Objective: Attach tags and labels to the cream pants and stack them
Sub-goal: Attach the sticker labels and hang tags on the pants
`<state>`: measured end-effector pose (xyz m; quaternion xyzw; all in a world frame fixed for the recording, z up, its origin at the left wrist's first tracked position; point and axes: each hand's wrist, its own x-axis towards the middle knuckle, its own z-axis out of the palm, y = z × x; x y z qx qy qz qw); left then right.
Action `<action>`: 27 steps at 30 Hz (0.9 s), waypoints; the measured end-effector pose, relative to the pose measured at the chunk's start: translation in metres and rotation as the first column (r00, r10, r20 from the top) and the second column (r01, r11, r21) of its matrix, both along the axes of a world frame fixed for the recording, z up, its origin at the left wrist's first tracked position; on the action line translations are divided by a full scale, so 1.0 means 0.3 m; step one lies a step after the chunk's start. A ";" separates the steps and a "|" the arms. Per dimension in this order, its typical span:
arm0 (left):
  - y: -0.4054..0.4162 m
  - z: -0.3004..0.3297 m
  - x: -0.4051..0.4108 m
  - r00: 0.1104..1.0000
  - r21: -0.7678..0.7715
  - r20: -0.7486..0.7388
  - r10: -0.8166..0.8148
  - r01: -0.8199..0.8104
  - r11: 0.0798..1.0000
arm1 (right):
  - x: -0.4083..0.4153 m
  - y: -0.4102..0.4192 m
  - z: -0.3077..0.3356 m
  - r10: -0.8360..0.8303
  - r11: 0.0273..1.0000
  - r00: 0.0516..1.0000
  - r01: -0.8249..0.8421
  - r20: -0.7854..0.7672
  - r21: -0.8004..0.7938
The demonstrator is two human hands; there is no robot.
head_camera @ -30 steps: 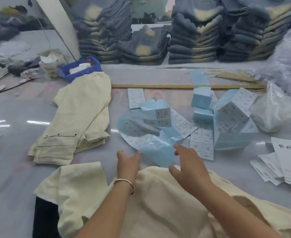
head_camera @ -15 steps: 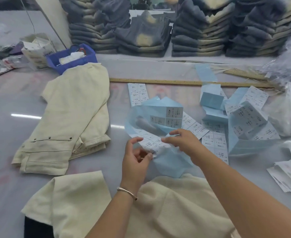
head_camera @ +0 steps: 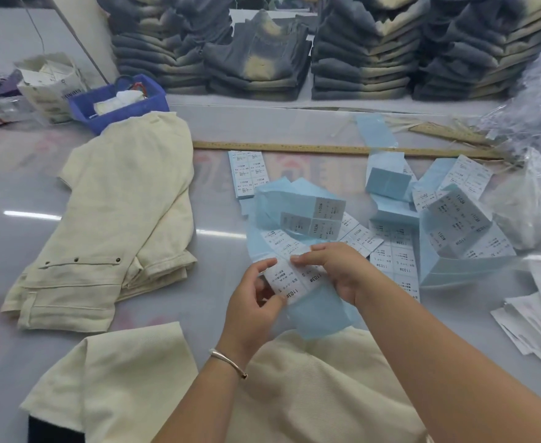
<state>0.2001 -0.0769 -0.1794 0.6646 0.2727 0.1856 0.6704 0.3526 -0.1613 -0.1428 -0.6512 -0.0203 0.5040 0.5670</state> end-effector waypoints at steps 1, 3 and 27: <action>0.001 0.004 0.003 1.000 -0.029 -0.010 0.030 -0.030 0.999 | -0.001 -0.001 0.002 0.003 1.000 1.000 -0.004 0.018 0.024; 0.007 0.008 0.004 0.992 0.052 -0.043 0.116 -0.114 0.992 | -0.008 -0.004 0.008 0.018 0.999 0.998 -0.021 0.062 0.044; -0.023 0.021 0.024 0.936 0.781 0.132 0.327 -0.301 0.547 | -0.076 0.043 0.033 -0.020 0.997 0.937 0.044 0.349 -0.060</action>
